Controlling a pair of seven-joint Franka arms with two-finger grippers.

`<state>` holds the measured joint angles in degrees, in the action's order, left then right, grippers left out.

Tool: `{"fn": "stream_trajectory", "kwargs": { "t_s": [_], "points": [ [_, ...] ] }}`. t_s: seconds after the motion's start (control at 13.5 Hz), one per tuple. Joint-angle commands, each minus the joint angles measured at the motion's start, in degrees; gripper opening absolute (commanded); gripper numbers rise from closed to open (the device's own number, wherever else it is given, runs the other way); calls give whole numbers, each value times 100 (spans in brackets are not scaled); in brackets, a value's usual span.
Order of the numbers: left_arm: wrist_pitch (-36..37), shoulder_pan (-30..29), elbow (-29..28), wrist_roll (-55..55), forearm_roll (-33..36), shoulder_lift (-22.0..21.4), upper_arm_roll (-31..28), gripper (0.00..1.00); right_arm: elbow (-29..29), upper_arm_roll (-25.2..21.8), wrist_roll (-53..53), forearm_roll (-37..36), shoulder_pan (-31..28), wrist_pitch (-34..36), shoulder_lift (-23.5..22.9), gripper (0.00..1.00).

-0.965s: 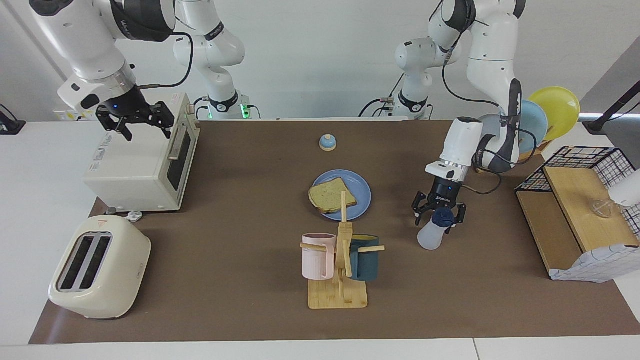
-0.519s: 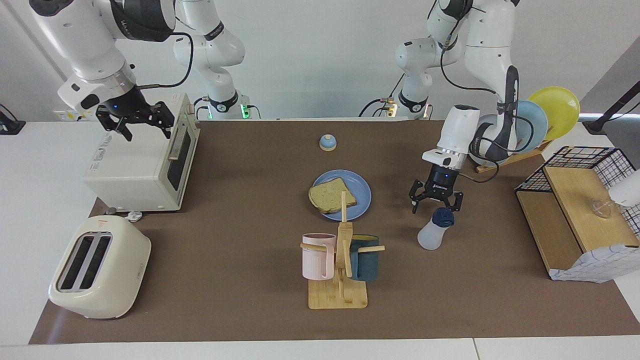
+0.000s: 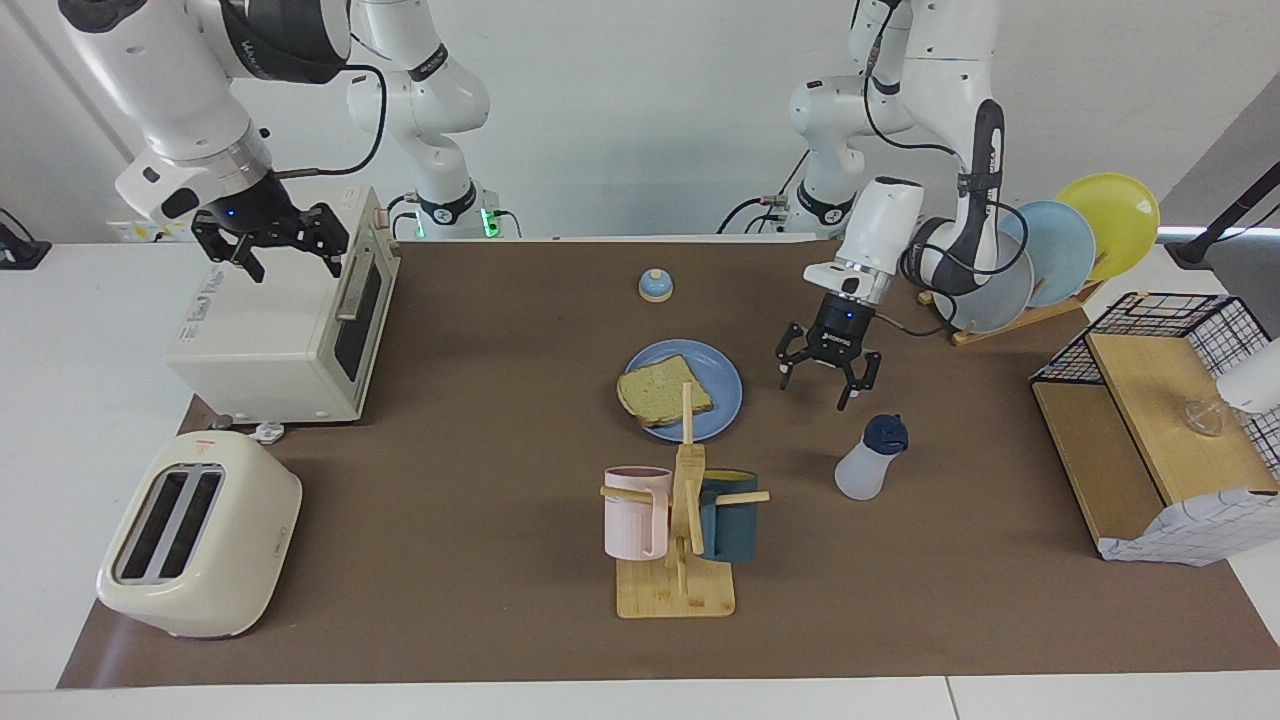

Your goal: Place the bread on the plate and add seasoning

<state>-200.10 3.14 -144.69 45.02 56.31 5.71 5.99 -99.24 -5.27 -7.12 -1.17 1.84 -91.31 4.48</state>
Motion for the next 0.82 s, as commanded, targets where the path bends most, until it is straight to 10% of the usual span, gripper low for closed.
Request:
{"fn": "stream_trajectory", "kwargs": {
  "t_s": [0.0, 0.74],
  "points": [
    [522, 484, -86, 541, 38, -394, -80, 100, 1, 35, 70, 20, -61, 52, 9, 100],
    [2746, 1839, 670, 1738, -23, -825, -10, 100, 1, 44, 70, 20, -61, 52, 0, 100]
  ]
}}
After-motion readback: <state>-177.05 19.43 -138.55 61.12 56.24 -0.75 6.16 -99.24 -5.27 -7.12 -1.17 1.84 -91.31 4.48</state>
